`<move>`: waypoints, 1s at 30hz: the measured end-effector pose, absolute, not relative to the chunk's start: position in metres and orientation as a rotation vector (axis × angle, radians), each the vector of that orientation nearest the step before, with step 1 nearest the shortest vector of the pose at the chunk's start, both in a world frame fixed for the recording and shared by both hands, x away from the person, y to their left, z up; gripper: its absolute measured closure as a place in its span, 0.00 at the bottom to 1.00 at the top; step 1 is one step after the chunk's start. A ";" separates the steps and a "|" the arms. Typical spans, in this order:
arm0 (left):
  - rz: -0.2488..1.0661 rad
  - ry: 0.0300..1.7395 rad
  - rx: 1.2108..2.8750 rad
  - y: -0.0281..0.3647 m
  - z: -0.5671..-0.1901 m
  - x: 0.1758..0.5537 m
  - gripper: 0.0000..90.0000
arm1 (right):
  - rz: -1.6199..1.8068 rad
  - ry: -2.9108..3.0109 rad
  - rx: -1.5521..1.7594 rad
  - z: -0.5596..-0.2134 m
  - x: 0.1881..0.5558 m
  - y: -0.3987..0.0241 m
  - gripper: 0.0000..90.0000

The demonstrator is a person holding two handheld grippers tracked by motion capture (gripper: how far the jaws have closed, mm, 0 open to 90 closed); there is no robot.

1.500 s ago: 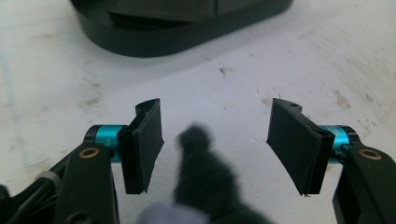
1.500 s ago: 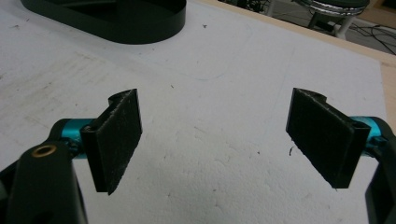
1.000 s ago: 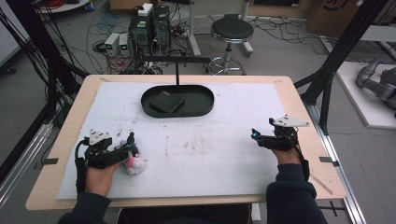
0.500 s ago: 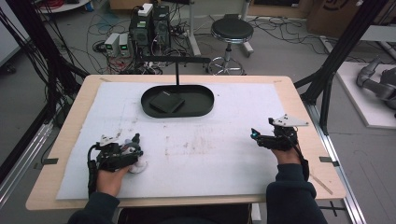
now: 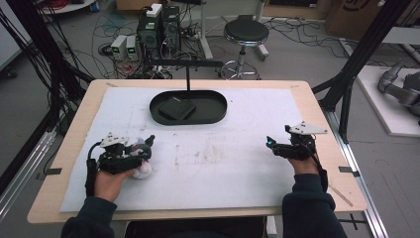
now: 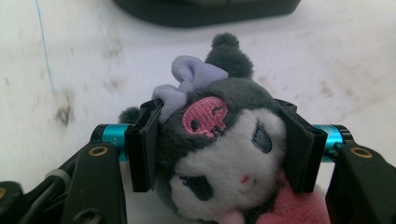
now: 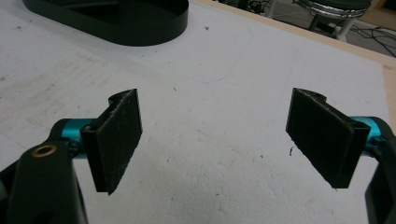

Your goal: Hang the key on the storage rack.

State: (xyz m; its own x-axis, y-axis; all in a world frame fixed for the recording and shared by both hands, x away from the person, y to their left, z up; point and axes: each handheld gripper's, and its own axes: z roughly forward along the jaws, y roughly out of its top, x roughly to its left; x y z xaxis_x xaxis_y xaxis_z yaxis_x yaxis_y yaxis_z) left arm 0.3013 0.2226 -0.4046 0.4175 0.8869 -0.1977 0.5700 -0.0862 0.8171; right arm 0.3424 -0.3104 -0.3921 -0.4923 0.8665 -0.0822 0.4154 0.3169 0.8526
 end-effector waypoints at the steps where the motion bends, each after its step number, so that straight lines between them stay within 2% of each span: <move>1: 0.444 1.242 1.765 0.223 -0.399 0.303 0.44 | 1.091 2.047 1.129 -0.392 0.342 -0.310 0.21; 8: 0.418 1.108 1.731 0.227 -0.356 0.321 0.44 | 1.094 2.041 1.125 -0.391 0.342 -0.312 0.21; 16: 0.448 0.989 1.716 0.219 -0.317 0.351 0.44 | 1.101 2.031 1.124 -0.391 0.342 -0.314 0.21; 30: 0.463 0.930 1.672 0.210 -0.281 0.424 0.44 | 1.110 2.019 1.145 -0.391 0.342 -0.319 0.21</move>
